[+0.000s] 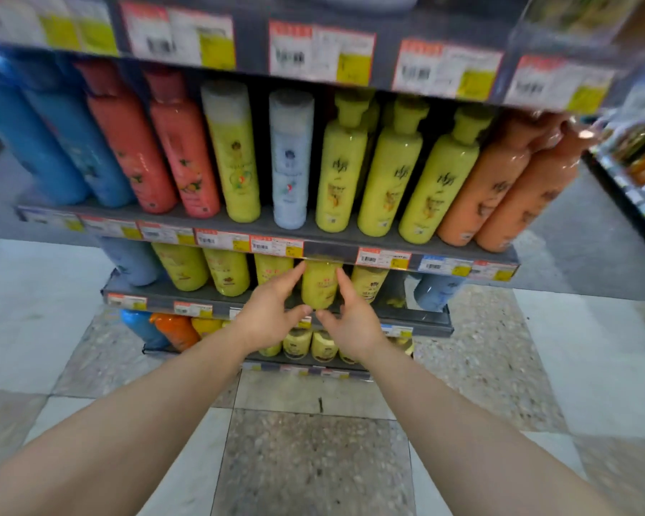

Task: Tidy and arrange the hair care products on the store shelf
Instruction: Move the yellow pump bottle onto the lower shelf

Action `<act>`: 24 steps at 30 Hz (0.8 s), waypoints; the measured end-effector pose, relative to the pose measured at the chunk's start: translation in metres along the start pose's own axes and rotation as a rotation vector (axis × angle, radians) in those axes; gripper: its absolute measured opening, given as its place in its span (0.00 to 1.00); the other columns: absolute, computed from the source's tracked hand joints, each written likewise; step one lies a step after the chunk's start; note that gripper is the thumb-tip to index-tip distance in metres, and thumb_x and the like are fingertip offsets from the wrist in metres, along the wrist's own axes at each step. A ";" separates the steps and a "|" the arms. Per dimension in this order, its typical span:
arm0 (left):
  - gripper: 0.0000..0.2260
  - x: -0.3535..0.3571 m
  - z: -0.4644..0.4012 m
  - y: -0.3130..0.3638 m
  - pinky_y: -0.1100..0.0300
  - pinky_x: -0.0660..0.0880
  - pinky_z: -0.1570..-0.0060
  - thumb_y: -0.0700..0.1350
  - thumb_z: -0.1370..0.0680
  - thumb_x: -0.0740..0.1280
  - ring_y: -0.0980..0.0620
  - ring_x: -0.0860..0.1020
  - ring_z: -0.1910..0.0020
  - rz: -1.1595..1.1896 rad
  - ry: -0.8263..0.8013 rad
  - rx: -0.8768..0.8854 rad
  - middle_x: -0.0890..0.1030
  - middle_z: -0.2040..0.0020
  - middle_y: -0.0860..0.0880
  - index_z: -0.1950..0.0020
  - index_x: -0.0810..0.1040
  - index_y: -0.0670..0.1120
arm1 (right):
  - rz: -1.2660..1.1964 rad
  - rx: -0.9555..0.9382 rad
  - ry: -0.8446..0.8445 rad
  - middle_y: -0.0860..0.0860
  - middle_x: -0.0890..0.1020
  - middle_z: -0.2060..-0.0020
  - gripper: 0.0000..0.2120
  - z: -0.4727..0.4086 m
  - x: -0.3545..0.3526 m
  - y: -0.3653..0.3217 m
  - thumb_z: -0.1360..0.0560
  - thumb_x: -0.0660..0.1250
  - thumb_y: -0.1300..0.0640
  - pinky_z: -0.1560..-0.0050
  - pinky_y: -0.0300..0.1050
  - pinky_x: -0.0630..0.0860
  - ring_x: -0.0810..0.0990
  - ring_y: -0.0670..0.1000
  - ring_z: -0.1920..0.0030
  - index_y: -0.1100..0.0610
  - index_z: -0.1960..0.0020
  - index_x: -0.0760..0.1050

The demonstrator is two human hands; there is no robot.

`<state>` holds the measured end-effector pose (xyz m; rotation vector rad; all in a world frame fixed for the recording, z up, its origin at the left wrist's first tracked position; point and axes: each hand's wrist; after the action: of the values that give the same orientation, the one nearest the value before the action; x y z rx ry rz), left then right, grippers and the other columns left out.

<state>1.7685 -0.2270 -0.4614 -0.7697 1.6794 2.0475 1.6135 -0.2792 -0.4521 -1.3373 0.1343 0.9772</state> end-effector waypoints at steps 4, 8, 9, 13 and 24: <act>0.33 -0.050 0.030 0.050 0.51 0.59 0.27 0.50 0.23 0.68 0.47 0.61 0.25 -0.135 0.012 0.008 0.63 0.24 0.46 0.23 0.56 0.54 | 0.027 0.006 0.021 0.49 0.66 0.27 0.37 0.036 -0.035 -0.055 0.23 0.66 0.52 0.38 0.45 0.72 0.71 0.53 0.32 0.42 0.22 0.47; 0.28 -0.107 0.056 0.107 0.52 0.49 0.25 0.57 0.21 0.61 0.44 0.51 0.23 -0.491 0.047 0.022 0.55 0.21 0.45 0.23 0.57 0.54 | 0.116 -0.077 0.089 0.50 0.61 0.24 0.32 0.066 -0.078 -0.114 0.22 0.65 0.51 0.30 0.43 0.62 0.63 0.50 0.27 0.47 0.22 0.53; 0.28 -0.121 0.062 0.122 0.51 0.48 0.25 0.59 0.21 0.59 0.44 0.50 0.22 -0.552 0.068 0.031 0.54 0.21 0.45 0.23 0.57 0.54 | 0.151 -0.103 0.092 0.50 0.60 0.24 0.32 0.074 -0.090 -0.129 0.21 0.64 0.51 0.28 0.44 0.60 0.60 0.50 0.25 0.48 0.23 0.53; 0.28 -0.170 0.079 0.174 0.48 0.46 0.25 0.60 0.20 0.57 0.45 0.47 0.22 -0.641 0.138 0.091 0.51 0.21 0.47 0.23 0.56 0.55 | 0.284 -0.197 0.156 0.52 0.56 0.23 0.32 0.092 -0.127 -0.183 0.22 0.64 0.48 0.26 0.48 0.57 0.55 0.52 0.24 0.47 0.23 0.54; 0.28 -0.212 0.029 0.270 0.50 0.48 0.25 0.59 0.20 0.56 0.45 0.50 0.22 -0.663 0.260 0.291 0.54 0.21 0.46 0.23 0.57 0.52 | 0.328 -0.271 0.357 0.51 0.60 0.24 0.31 0.097 -0.217 -0.221 0.22 0.64 0.49 0.25 0.47 0.56 0.56 0.51 0.24 0.50 0.23 0.56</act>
<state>1.7642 -0.2458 -0.1173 -1.3119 1.5176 1.2646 1.5828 -0.2899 -0.1286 -1.7714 0.5212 1.0449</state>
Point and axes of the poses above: each hand's wrist, its own z-axis away from the middle knuckle, its own x-axis out of the palm, y = z × x
